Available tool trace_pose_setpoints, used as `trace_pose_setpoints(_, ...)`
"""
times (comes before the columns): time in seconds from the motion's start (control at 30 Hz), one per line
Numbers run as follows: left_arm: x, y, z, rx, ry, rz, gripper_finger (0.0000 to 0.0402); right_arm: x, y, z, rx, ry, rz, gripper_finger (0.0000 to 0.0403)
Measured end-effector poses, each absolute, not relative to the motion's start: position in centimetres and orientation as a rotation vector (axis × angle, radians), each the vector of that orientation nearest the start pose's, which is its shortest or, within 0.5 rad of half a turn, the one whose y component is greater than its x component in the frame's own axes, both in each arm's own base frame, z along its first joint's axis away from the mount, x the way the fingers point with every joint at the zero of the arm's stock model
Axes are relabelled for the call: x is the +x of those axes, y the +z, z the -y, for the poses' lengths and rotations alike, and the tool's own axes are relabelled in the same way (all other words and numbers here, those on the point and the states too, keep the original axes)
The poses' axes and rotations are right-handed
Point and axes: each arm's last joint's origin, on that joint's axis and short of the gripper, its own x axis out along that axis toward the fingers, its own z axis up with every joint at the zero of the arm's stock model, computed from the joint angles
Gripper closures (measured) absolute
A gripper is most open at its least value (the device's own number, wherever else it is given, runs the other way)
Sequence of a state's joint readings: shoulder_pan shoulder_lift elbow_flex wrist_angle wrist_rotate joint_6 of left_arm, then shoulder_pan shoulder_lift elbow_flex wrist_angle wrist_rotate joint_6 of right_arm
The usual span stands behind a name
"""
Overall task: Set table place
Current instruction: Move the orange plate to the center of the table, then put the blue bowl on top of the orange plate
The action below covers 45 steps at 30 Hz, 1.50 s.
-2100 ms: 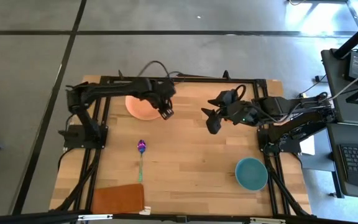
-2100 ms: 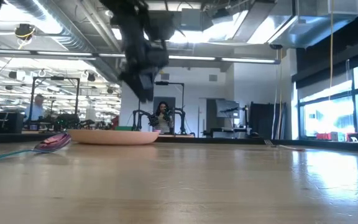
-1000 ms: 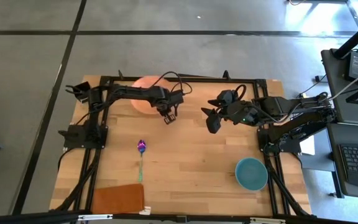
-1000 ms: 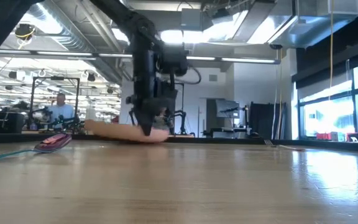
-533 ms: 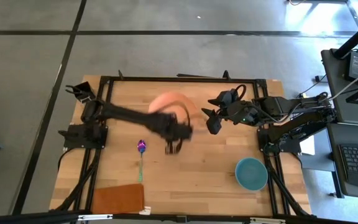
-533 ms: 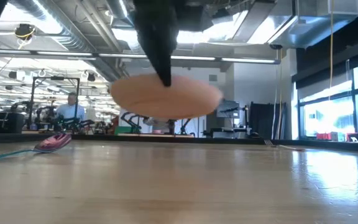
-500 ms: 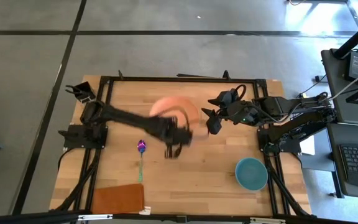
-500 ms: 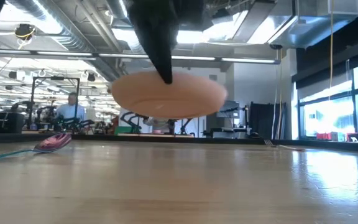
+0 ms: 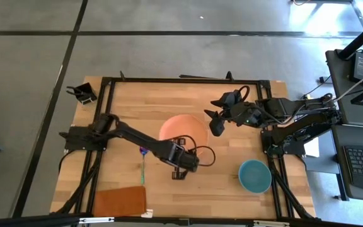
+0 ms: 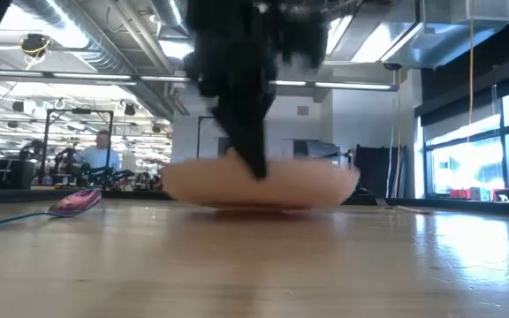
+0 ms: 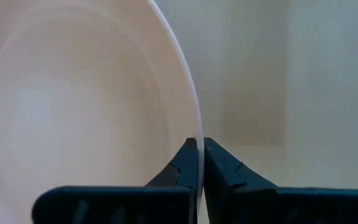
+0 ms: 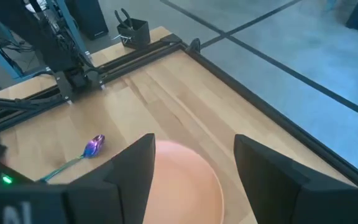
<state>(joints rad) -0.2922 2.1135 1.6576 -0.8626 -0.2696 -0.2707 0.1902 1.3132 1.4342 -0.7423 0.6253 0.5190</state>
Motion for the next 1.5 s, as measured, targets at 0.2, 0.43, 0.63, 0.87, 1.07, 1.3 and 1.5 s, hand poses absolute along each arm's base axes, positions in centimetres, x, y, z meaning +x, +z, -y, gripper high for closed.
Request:
trace_pose_setpoints(0.2,41.7,16.7,10.7,0.062,0.238,-1.268,0.0401,26.2,39.4,-3.4,0.255,-0.531,-0.458,0.0183)
trace_pose_setpoints(0.43,42.2,16.0,9.7,-0.042,0.257,-1.277,0.0360,26.1,39.4,-3.4,0.254,-0.530,-0.461,0.0183)
trace_pose_setpoints(0.63,42.7,16.3,9.2,-0.165,0.259,-1.256,0.0310,26.2,39.4,-3.6,0.277,-0.457,-0.490,0.0183)
trace_pose_setpoints(0.87,44.1,20.3,9.6,-0.219,0.211,-1.190,0.0285,24.7,38.1,-4.2,0.368,-0.262,-0.791,0.0183)
trace_pose_setpoints(1.07,45.0,25.2,10.0,-0.225,0.157,-1.104,0.0294,19.9,35.2,-5.1,0.549,-0.295,-1.415,0.0183)
trace_pose_setpoints(1.3,45.7,29.2,9.3,-0.196,0.147,-0.977,0.0297,19.1,30.4,-8.3,0.526,-0.241,-1.546,0.0182)
trace_pose_setpoints(1.5,46.0,31.3,8.5,-0.218,0.149,-0.906,0.0290,17.9,25.5,-9.8,0.535,-0.241,-1.673,0.0183)
